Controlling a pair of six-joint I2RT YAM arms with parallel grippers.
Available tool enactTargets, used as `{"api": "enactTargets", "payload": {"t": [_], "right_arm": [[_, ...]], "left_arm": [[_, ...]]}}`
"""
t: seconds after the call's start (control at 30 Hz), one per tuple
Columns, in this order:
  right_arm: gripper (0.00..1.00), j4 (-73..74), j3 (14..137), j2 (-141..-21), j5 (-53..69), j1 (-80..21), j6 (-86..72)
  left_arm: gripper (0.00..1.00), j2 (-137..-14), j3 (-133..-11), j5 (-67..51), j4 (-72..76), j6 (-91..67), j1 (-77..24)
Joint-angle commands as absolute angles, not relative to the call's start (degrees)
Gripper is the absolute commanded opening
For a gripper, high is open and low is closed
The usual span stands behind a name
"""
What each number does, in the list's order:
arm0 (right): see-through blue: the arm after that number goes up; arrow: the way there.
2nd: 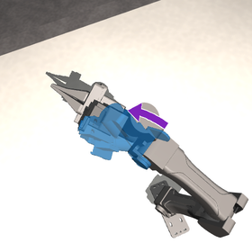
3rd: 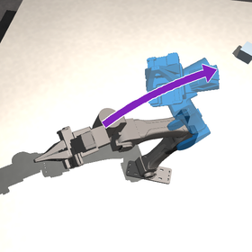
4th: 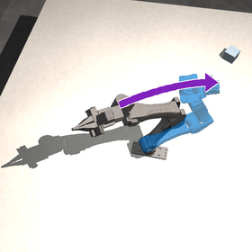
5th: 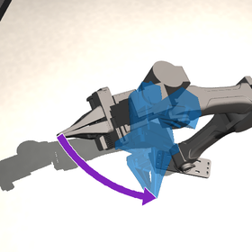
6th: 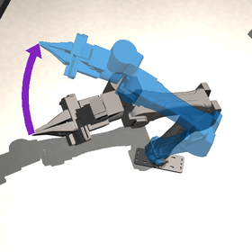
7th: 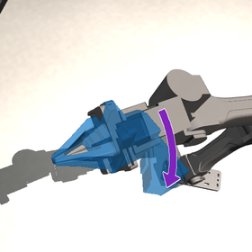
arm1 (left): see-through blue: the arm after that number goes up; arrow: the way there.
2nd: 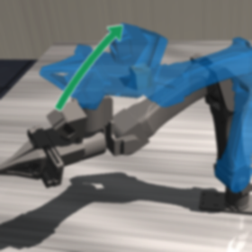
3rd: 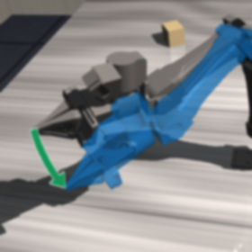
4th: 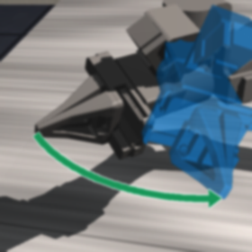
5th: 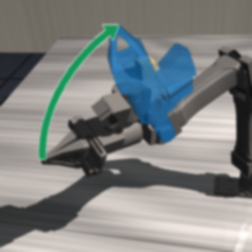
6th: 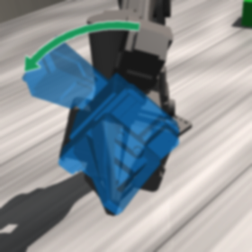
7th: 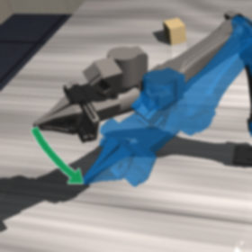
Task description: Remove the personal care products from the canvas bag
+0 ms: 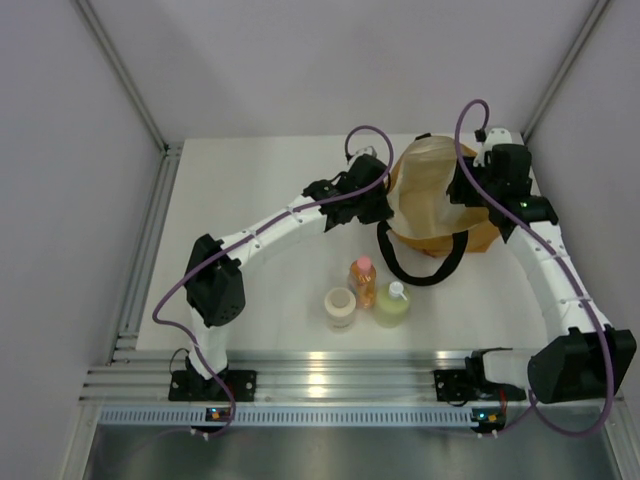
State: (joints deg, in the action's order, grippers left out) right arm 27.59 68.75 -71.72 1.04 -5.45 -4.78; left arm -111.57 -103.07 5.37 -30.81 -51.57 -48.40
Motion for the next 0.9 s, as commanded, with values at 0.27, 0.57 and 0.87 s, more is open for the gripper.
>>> {"api": "enactTargets", "payload": {"t": [0.27,0.57,0.87], "right_arm": [[0.00,30.5,84.5,-65.3,4.7,-5.3,-2.5],[0.00,40.3,96.8,-63.2,7.9,-6.0,-2.3],[0.00,42.2,99.8,-59.9,14.0,-6.3,-2.7]], "left_arm": [[0.01,-109.1,-105.2,6.8,-30.5,-52.0,-47.8],[0.52,-108.7,-107.7,6.1,-30.5,-51.8,-47.7],[0.98,-105.8,-112.7,6.5,-30.7,-49.4,-47.0]]}}
